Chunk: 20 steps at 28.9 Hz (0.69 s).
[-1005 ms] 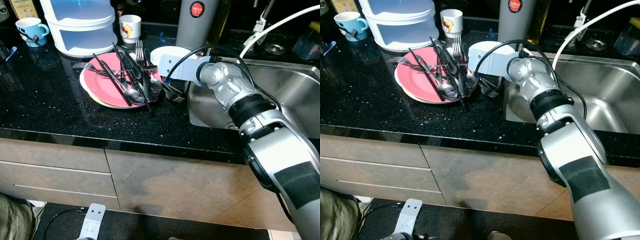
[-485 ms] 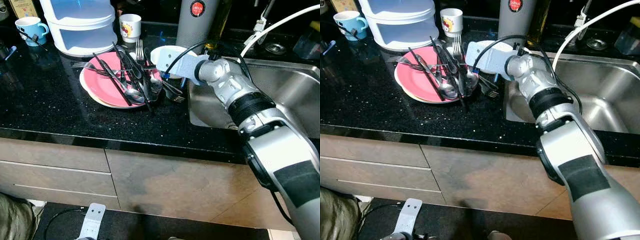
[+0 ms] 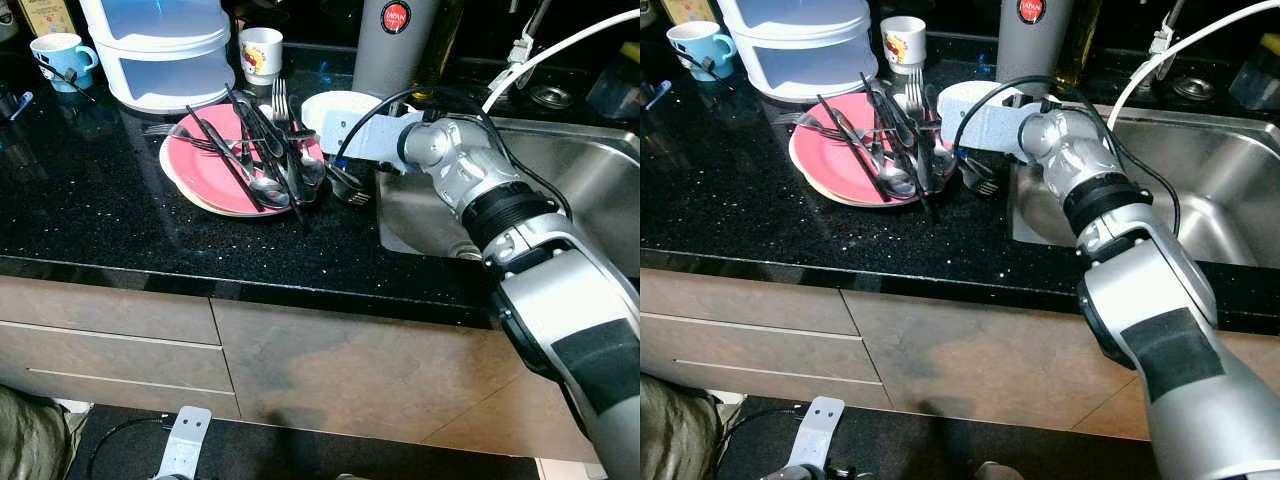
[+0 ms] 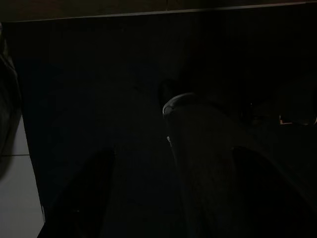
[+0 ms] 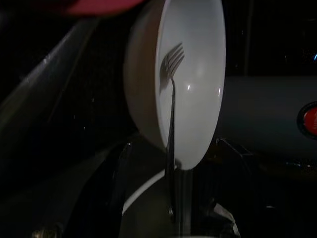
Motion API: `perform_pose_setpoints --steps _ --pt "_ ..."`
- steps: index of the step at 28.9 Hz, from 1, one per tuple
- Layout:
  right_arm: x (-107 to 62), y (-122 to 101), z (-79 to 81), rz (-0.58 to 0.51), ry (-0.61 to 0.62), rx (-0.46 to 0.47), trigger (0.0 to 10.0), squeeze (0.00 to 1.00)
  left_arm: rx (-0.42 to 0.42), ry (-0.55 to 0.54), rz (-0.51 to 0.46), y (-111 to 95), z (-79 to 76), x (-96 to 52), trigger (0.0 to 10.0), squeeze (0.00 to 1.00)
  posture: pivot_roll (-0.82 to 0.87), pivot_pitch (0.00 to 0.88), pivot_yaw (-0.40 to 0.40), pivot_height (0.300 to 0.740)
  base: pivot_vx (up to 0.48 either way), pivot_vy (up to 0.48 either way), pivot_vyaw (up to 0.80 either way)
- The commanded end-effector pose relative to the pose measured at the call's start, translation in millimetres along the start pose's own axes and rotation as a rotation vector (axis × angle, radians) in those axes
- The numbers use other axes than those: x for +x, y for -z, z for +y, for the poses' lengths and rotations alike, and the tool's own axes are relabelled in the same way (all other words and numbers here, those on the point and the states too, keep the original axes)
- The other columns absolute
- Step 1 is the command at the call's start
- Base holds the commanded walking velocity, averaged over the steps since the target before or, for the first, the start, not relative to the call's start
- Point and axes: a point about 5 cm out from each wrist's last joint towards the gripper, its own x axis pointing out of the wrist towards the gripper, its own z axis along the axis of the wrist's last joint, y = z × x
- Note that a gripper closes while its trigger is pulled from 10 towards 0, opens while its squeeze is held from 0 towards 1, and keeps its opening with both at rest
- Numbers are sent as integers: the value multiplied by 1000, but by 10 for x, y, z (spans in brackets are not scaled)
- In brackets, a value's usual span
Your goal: Kitchen organization
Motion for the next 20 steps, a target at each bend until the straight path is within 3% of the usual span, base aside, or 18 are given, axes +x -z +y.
perform_pose_setpoints --steps 1,3,4,5,6,7,20 --pt "-1 65 10 35 4 -2 10000 0 6 17 23 68 -66 6 10000 0 -1 54 -45 740 0 0 0" --pt "0 70 4 47 10 -11 10000 0 7 17 24 68 -66 6 10000 0 -1 54 -45 740 0 0 0" --pt "0 73 4 52 11 -15 9294 0 7 17 24 68 -66 6 10000 0 -1 54 -45 740 0 0 0" --pt "1 77 4 57 13 -19 4706 0 7 17 24 68 -66 6 10000 0 0 53 -46 740 0 0 0" --pt "0 81 0 62 17 -24 1569 0 7 17 24 68 -66 6 10000 0 0 54 -46 740 0 0 0" --pt "-1 83 -2 64 19 -24 0 0 7 17 23 66 -65 6 10000 0 0 55 -46 740 0 0 0" --pt "-22 92 -58 68 40 -28 0 0 7 14 20 44 -53 6 10000 0 -1 62 -40 740 0 0 0"
